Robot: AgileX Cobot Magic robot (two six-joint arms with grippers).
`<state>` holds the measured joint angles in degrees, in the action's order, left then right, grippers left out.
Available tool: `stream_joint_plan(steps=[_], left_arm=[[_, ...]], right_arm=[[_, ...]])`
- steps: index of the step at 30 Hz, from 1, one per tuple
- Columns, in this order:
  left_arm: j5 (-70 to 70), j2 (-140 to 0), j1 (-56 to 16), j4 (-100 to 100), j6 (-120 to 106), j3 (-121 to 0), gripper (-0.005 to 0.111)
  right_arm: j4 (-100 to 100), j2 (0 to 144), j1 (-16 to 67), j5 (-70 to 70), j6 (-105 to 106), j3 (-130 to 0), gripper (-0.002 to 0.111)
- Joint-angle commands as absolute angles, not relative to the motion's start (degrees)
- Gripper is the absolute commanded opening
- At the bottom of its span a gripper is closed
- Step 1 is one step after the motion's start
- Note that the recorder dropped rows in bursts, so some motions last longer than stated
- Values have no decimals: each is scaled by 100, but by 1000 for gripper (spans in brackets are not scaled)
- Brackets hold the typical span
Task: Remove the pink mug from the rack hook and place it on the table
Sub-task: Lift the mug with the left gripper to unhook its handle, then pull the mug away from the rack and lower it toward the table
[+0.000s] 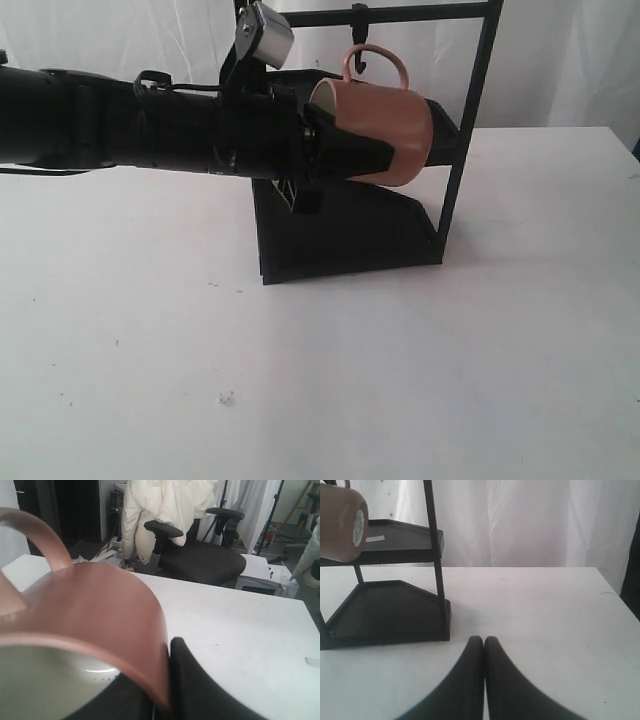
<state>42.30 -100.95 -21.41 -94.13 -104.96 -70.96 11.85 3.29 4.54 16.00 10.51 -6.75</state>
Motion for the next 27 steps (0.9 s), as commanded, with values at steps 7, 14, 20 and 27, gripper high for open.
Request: stream_joint_plan(steps=[7, 14, 20, 27], left_arm=[[4490, -9996, -2130, -9204, -9999, -7140, 0], [4895, -9996, -2130, -8933, -9815, -7140, 0], [5166, -9914, -2130, -8193, -9420, -7140, 0], [5166, -9447, -2130, -7539, -8894, -7140, 0]], right_arm=[[1205, 344, 467, 1530, 1027, -663, 0], [1205, 344, 467, 1530, 1027, -663, 0], [1205, 344, 467, 1530, 926, -663, 0], [1205, 344, 467, 1530, 926, -663, 0]])
